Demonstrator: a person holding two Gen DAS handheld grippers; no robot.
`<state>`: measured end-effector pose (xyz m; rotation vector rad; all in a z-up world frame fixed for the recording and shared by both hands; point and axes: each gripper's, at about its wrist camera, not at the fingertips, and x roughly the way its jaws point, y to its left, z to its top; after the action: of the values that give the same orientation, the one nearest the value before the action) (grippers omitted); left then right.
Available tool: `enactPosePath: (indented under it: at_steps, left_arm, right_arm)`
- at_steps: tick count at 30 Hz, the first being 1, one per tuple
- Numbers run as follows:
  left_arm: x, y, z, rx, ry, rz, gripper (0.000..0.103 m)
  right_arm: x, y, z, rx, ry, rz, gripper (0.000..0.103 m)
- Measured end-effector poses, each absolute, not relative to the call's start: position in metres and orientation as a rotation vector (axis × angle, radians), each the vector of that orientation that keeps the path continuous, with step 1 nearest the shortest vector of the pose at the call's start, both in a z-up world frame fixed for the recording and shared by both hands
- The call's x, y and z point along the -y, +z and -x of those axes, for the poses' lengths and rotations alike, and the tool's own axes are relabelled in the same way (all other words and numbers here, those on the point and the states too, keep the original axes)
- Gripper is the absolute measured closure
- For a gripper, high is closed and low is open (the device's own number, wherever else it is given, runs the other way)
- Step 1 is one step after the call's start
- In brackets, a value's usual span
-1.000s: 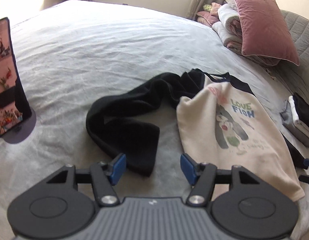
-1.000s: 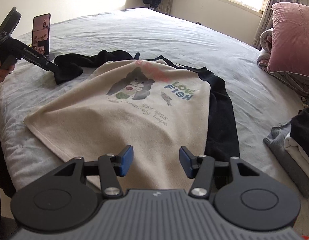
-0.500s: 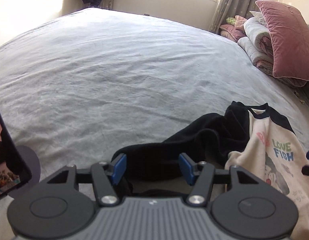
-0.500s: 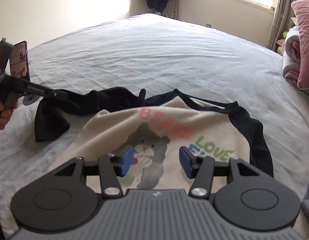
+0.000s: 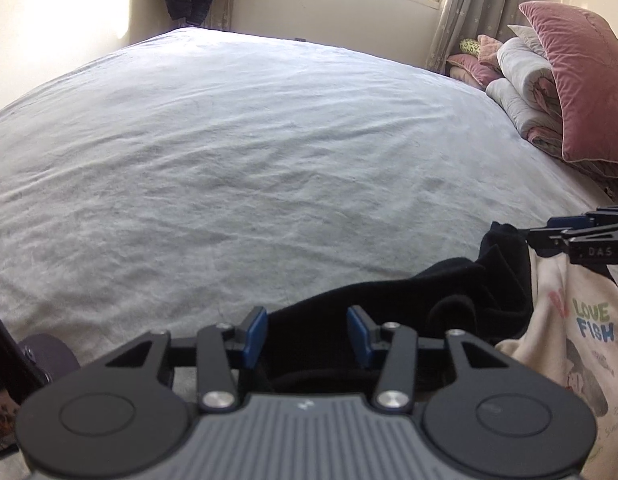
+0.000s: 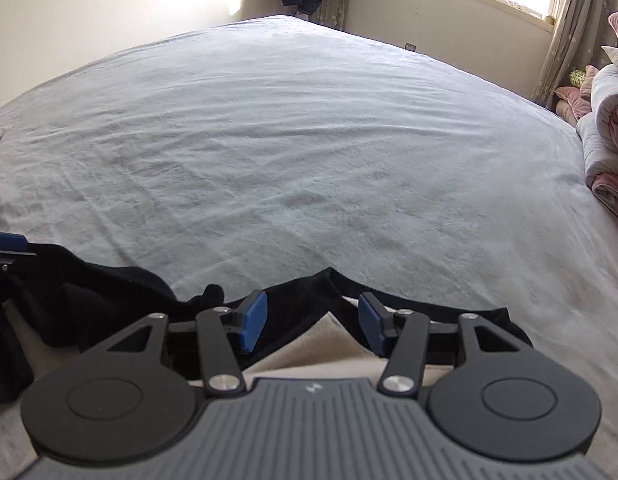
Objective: Fold clothes
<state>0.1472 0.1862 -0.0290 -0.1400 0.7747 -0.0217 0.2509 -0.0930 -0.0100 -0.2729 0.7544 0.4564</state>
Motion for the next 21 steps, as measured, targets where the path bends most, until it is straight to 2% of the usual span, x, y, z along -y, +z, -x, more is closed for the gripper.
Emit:
enactPosePath:
  at_steps: [10,12,14,15,16,17,18,21]
  left_arm:
    - [-0.195,-0.049,-0.163,-0.844,0.012,0.145,0.057]
    - [-0.197,-0.054,-0.165,-0.852,0.01,0.155,0.06]
    - [-0.198,-0.057,-0.166,-0.854,0.011,0.166,0.067]
    - [-0.198,-0.057,-0.166,-0.852,0.011,0.17,0.075]
    - [-0.198,-0.057,-0.166,-0.85,0.007,0.175,0.08]
    - [-0.198,-0.057,-0.166,-0.849,0.0,0.181,0.091]
    - [-0.198,-0.057,-0.166,-0.849,-0.005,0.185,0.097]
    - [-0.192,-0.053,-0.163,-0.826,0.025,0.145,0.099]
  right_arm:
    - [0.083,-0.04,-0.296,-0.847,0.484,0.371,0.048]
    - [0.082,-0.047,-0.3,-0.847,0.483,0.378,0.049]
    - [0.081,-0.051,-0.302,-0.83,0.494,0.353,0.059]
    - [0.08,-0.053,-0.302,-0.822,0.501,0.34,0.062]
    - [0.079,-0.053,-0.302,-0.816,0.511,0.325,0.073]
    - [0.078,-0.053,-0.302,-0.81,0.522,0.312,0.081]
    - [0.076,-0.052,-0.301,-0.801,0.523,0.309,0.081]
    - [0.078,-0.05,-0.296,-0.759,0.503,0.298,0.088]
